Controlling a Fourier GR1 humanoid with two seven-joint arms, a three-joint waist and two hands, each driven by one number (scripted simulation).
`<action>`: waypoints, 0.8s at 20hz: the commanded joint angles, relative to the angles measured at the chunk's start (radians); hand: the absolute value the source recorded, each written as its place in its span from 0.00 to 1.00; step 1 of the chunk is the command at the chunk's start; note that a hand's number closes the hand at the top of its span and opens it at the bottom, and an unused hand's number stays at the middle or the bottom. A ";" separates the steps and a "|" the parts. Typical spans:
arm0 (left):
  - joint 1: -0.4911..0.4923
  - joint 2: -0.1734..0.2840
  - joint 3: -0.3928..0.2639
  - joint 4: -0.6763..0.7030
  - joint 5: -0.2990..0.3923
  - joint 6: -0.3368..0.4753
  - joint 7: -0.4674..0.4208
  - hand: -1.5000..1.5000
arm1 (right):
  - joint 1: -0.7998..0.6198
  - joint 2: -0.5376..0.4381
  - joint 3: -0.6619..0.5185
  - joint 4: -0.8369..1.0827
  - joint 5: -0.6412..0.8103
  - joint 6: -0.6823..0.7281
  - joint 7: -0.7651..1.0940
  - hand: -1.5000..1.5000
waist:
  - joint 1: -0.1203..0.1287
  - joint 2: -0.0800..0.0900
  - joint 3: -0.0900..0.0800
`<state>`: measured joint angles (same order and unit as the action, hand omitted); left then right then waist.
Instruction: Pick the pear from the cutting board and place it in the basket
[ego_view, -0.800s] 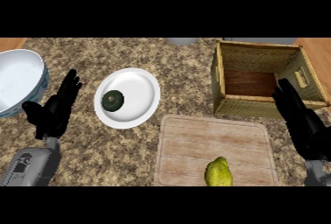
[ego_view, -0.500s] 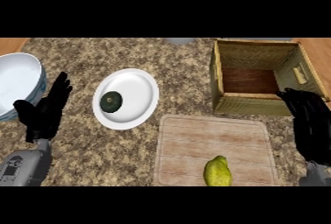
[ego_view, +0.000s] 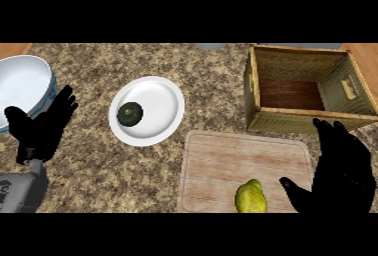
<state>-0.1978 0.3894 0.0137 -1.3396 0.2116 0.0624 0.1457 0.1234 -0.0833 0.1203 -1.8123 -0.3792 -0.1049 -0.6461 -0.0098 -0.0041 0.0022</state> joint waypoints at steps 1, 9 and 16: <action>0.046 -0.041 -0.027 -0.085 -0.040 0.042 0.045 0.50 | 0.120 -0.001 0.026 -0.204 0.001 -0.061 0.117 0.00 | 0.004 0.001 -0.002; 0.036 0.015 0.013 -0.056 -0.009 -0.017 0.027 0.50 | 0.232 -0.408 -0.184 -0.331 -0.047 0.000 0.571 0.00 | -0.004 -0.001 -0.004; 0.017 0.008 0.014 -0.068 -0.007 -0.011 0.067 0.50 | 0.312 -0.662 -0.468 -0.196 -0.142 0.125 0.780 0.00 | -0.007 0.002 -0.003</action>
<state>-0.1846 0.3933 0.0284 -1.3923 0.2071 0.0580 0.2038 0.3978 -0.6310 -0.2135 -2.0622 -0.4409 -0.0586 0.0322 -0.0208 -0.0023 -0.0019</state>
